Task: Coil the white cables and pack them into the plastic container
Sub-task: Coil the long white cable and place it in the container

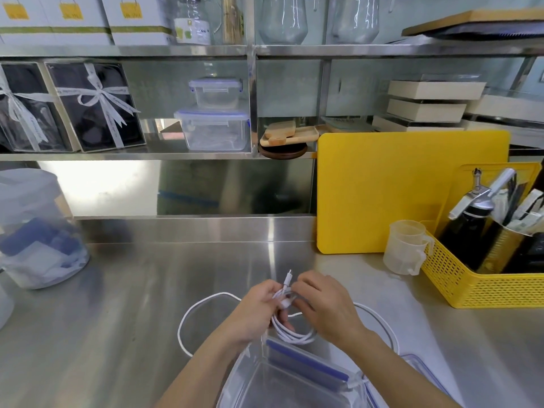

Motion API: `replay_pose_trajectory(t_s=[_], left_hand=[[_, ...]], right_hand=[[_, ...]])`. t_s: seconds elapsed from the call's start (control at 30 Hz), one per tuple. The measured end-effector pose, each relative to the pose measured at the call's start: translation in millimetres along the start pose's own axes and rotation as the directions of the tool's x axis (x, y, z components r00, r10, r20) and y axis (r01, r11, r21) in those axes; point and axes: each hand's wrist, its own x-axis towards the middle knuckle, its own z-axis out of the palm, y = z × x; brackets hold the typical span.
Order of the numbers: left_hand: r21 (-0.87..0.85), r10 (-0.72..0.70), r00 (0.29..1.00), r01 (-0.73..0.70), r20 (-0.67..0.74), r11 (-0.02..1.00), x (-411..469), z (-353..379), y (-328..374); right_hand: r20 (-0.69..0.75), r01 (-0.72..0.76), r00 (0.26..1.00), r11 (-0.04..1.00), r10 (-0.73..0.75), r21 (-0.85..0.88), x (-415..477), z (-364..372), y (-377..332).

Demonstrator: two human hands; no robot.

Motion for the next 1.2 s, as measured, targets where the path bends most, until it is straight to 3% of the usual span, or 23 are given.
replay_pose_trajectory(t_s=[0.03, 0.1, 0.2, 0.3, 0.43, 0.53, 0.67, 0.77, 0.97, 1.07, 1.2], left_hand=[[-0.062, -0.003, 1.000, 0.005, 0.023, 0.998, -1.0, -2.0, 0.3], [-0.083, -0.004, 1.000, 0.006, 0.023, 0.997, -2.7, -2.6, -1.2], [0.094, 0.038, 0.996, -0.031, -0.082, 0.995, -0.9, 1.4, -7.0], [0.314, 0.106, 0.988, -0.067, -0.110, 0.947, -0.8, 2.5, -14.4], [0.560, 0.154, 0.985, -0.086, -0.075, 0.824, -7.3, 0.7, -20.7], [0.682, 0.106, 0.994, -0.052, -0.038, 0.730, -14.1, -0.6, -25.9], [0.883, 0.033, 0.999, -0.042, 0.030, 0.468, -26.9, 1.0, -40.4], [0.938, -0.020, 0.997, -0.063, 0.074, 0.340, -35.2, 6.7, -53.8], [0.984, -0.086, 0.986, -0.133, 0.143, 0.115, -44.4, 15.0, -79.1], [0.988, -0.082, 0.986, -0.143, 0.148, 0.061, -42.9, 16.4, -86.3], [0.992, -0.037, 0.993, -0.113, 0.115, 0.065, -40.0, 14.3, -92.6]], right_hand=[[-0.046, 0.013, 0.999, 0.999, -0.011, 0.046, -2.2, -0.2, 0.3], [-0.052, -0.124, 0.989, 0.970, 0.137, 0.208, -4.4, 0.5, -2.5], [0.126, -0.475, 0.879, 0.817, 0.461, 0.326, -2.3, 7.3, -7.7], [0.286, -0.635, 0.772, 0.708, 0.567, 0.310, -2.1, 12.8, -7.6], [0.368, -0.603, 0.766, 0.788, 0.527, 0.128, -15.2, 9.8, -11.3], [0.452, -0.609, 0.745, 0.777, 0.491, 0.160, -25.7, 10.8, -18.2], [0.538, -0.617, 0.690, 0.782, 0.484, 0.089, -42.7, 25.1, -30.6], [0.601, -0.620, 0.636, 0.784, 0.484, 0.023, -56.5, 38.2, -41.9], [0.631, -0.637, 0.596, 0.771, 0.496, -0.003, -76.6, 59.5, -53.5], [0.578, -0.627, 0.622, 0.778, 0.528, -0.036, -82.6, 70.4, -55.9], [0.505, -0.594, 0.676, 0.803, 0.536, -0.057, -88.2, 82.5, -53.7]])
